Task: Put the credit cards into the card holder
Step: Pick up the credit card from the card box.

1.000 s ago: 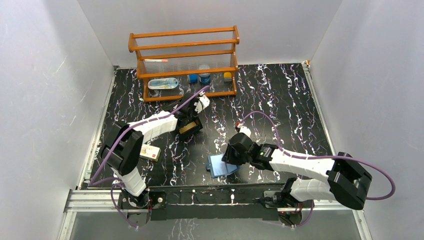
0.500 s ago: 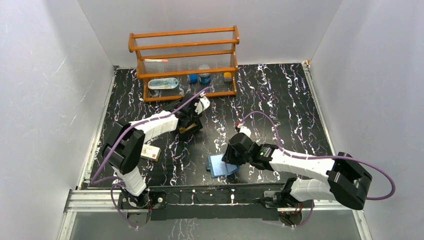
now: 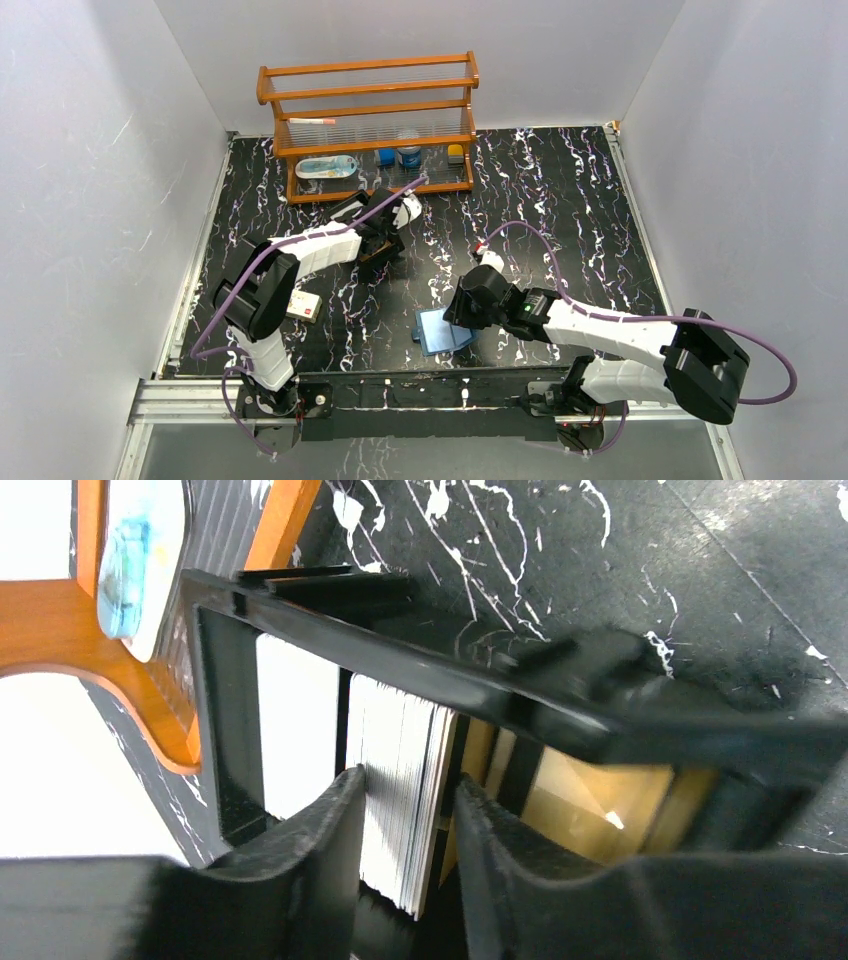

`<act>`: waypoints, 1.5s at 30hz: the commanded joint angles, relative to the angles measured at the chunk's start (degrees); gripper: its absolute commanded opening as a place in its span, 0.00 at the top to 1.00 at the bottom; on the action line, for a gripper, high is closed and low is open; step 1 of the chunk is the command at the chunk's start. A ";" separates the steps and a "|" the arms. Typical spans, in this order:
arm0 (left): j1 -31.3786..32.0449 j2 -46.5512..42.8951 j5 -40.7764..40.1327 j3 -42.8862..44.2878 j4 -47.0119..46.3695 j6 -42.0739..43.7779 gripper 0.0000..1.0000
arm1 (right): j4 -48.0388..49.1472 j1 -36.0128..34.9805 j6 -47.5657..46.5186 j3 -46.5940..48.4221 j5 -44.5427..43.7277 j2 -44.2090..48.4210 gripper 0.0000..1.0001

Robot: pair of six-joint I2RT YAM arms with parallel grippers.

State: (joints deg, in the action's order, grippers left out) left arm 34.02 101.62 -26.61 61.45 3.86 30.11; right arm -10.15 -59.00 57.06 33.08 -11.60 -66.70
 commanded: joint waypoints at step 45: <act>-0.38 -4.20 3.86 9.22 15.75 -6.70 1.00 | 2.51 -0.21 0.51 -1.53 -0.73 1.47 0.65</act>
State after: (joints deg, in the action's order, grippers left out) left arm 33.93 101.54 -22.00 68.86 16.67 26.50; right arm -9.45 -59.00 57.10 31.99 -11.66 -66.02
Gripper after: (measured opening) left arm 0.009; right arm 0.350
